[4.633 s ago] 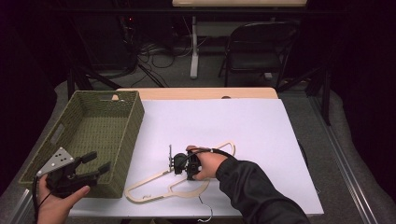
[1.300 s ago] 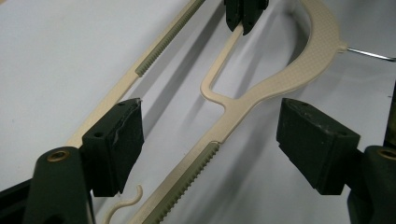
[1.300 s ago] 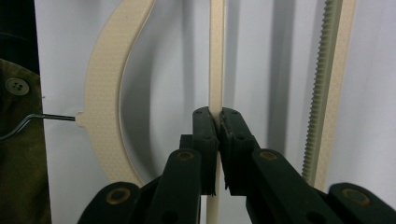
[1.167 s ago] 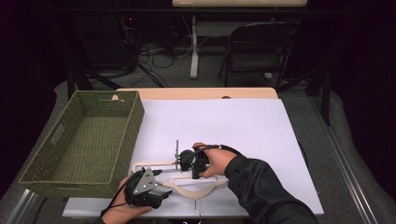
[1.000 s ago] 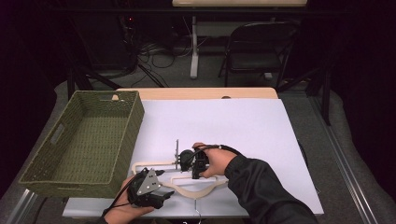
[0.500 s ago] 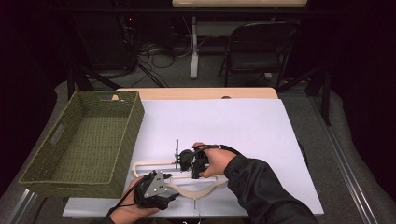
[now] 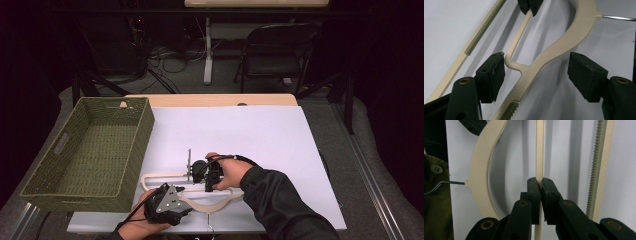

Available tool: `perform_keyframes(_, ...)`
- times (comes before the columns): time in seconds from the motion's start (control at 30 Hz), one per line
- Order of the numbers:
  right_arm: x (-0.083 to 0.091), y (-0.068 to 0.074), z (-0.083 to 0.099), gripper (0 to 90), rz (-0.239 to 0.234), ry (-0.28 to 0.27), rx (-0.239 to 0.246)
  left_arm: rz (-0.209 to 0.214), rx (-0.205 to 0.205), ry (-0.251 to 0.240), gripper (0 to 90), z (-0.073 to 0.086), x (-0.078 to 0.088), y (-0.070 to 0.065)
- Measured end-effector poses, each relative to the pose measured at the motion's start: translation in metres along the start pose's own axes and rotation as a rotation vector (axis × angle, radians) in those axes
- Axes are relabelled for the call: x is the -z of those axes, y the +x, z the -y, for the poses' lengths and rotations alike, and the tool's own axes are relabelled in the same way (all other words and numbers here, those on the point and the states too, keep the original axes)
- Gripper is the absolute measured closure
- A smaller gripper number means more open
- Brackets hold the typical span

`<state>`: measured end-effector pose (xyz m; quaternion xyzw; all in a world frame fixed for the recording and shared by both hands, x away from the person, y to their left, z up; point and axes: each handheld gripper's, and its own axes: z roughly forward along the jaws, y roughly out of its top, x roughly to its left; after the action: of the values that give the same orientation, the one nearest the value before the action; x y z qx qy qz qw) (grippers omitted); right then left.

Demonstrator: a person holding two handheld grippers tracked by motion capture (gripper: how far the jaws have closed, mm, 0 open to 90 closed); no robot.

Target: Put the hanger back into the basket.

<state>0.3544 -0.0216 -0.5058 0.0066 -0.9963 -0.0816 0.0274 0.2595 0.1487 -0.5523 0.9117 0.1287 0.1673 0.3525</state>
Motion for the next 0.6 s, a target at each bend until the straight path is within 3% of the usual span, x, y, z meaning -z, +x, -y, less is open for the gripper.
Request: perform_keyframes(0.6,0.0007,-0.0004,-0.0013,85.7,-0.004,-0.012,-0.001,-0.020,-0.002,-0.005,36.7,-0.0010,0.0008,0.0020)
